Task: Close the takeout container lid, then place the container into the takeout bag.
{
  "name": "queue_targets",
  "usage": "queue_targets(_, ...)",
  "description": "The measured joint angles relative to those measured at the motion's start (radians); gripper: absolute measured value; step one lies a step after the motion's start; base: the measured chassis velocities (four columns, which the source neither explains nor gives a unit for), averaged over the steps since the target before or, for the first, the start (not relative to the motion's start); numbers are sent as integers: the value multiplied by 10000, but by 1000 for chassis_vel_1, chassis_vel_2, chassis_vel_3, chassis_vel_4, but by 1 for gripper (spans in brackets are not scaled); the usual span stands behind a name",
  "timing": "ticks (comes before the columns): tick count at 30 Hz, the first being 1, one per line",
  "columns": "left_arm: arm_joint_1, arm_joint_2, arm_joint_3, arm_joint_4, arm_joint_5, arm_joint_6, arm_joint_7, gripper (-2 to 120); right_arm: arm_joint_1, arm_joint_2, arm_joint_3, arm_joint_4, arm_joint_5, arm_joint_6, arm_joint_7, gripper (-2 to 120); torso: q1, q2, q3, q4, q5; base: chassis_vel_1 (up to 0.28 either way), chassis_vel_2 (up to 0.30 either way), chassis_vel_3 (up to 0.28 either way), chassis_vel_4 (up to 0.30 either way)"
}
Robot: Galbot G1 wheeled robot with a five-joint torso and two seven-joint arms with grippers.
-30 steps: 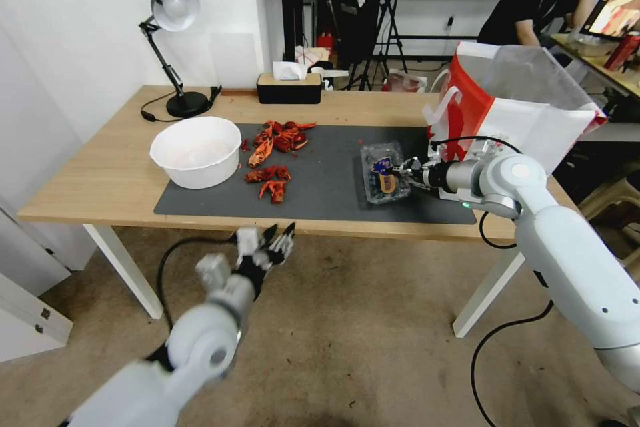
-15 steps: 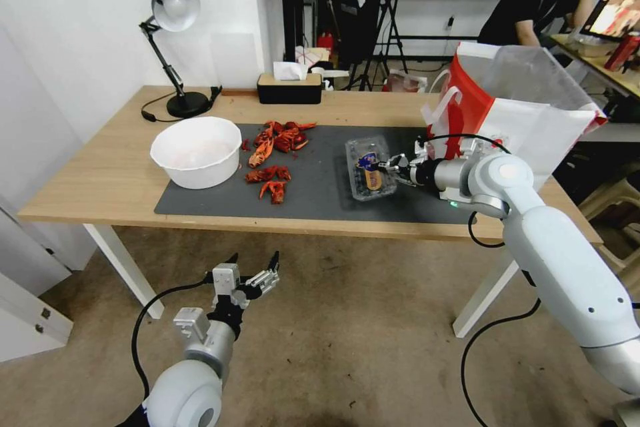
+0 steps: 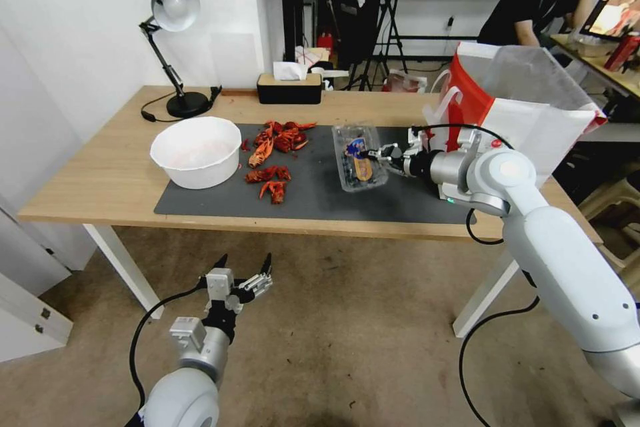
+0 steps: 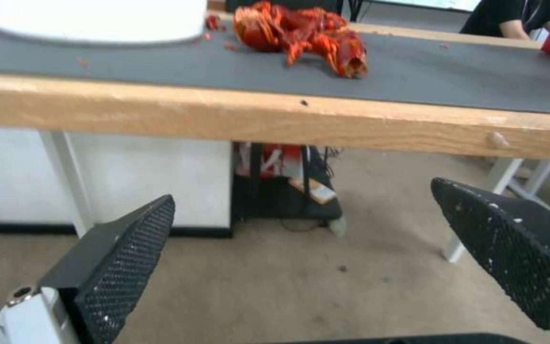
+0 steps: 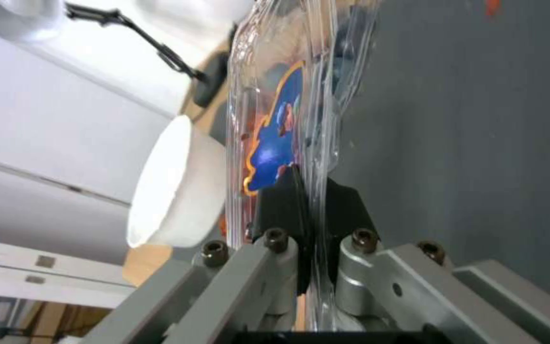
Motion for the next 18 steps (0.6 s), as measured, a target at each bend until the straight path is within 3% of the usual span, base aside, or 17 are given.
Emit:
queue_targets(7, 118, -76, -83, 123, 474, -248, 67, 100, -53, -52, 194, 326, -901, 816, -1063, 0, 1, 0, 0, 1, 1, 0, 0, 0, 0)
queue_targets(11, 147, -167, -105, 276, 706, -416, 86, 100, -37, -332, 380, 741, -2605, 2066, -2628, 0, 1, 0, 0, -2, 1, 0, 0, 0, 0)
queue_targets(15, 170, -215, -103, 316, 735, -455, 95, 100, 127, -439, 586, 916, -3022, 2561, -2642, 0, 1, 0, 0, 1, 0, 0, 0, 0, 0)
queue_targets(18, 173, -264, -81, 381, 743, -506, 101, 100, 378, -698, 712, 1043, -4618, 3653, -2459, 0, 1, 0, 0, 1, 1, 0, 0, 0, 0)
